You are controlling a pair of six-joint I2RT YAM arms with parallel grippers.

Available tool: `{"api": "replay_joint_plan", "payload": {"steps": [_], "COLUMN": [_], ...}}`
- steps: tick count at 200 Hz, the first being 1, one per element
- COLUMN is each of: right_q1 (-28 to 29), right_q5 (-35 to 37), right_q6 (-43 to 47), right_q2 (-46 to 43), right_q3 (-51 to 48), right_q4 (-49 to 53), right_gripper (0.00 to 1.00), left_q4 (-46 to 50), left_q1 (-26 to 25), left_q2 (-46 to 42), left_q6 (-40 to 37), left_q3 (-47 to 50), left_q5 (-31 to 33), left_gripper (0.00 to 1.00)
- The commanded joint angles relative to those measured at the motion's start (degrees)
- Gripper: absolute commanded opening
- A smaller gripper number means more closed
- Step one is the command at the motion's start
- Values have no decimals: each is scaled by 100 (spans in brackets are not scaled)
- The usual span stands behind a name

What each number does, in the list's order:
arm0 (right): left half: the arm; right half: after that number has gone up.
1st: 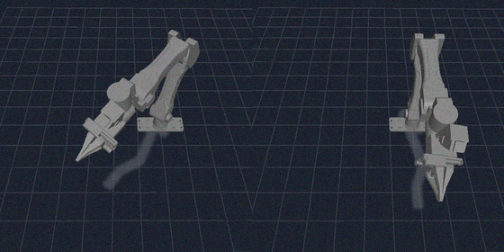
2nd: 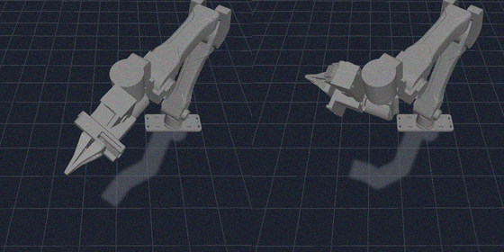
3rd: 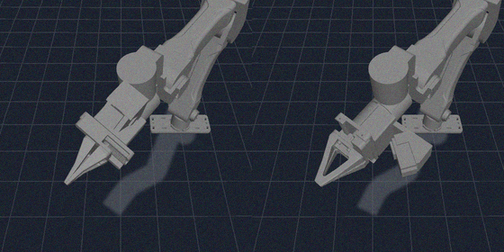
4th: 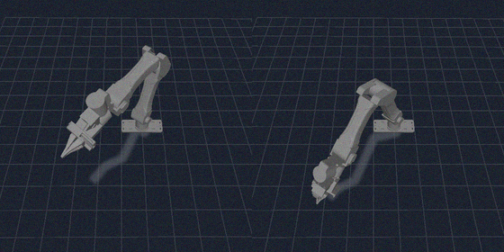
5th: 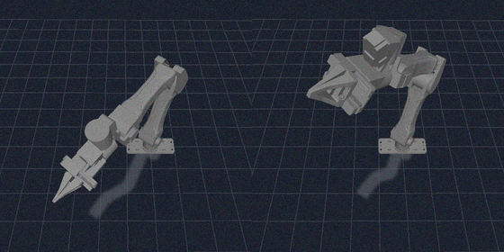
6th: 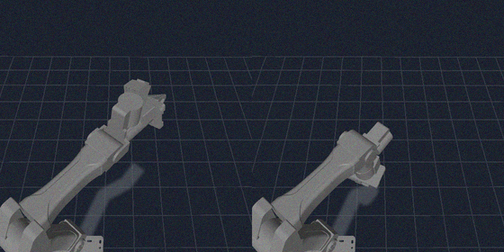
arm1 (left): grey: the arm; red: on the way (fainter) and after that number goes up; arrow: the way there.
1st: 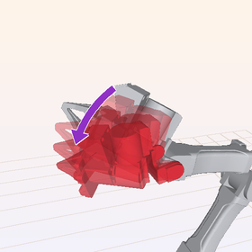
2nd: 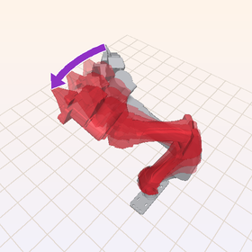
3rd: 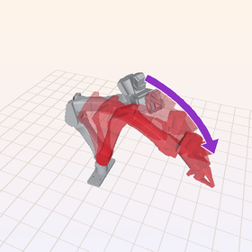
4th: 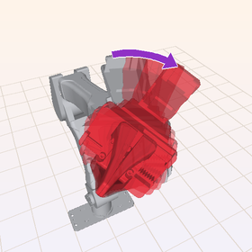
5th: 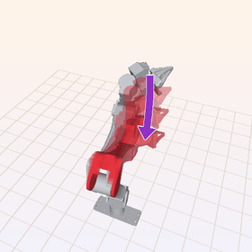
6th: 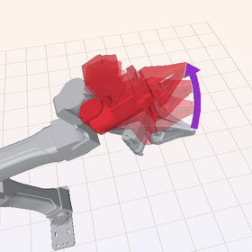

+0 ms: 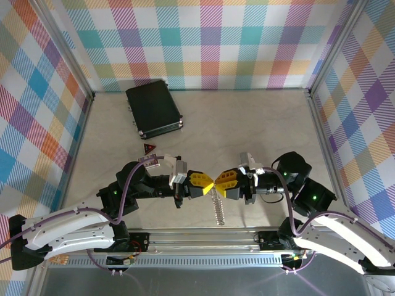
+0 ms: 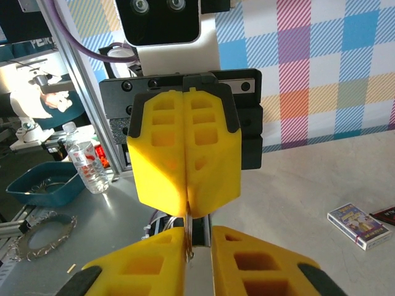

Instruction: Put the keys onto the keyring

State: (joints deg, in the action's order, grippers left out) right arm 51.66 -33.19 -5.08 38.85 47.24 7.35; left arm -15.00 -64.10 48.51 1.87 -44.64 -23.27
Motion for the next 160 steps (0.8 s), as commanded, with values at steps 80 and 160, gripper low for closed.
{"api": "replay_joint_plan", "payload": {"steps": [80,160], "right_q1": [-15,304], "right_q5": [561,2052], "right_q6": [521,2143], "right_q2": [147,1682], "right_q3": [552,2757], "right_q4": [908,4011], "right_gripper": [0,0], "left_q4": [427,1896], "left_q1": [-35,-33], "left_q2": [-137,-825], "left_q6": [-262,-468], "left_q3": [-35,-176], "left_q5": [744,1633], "left_gripper": [0,31]}}
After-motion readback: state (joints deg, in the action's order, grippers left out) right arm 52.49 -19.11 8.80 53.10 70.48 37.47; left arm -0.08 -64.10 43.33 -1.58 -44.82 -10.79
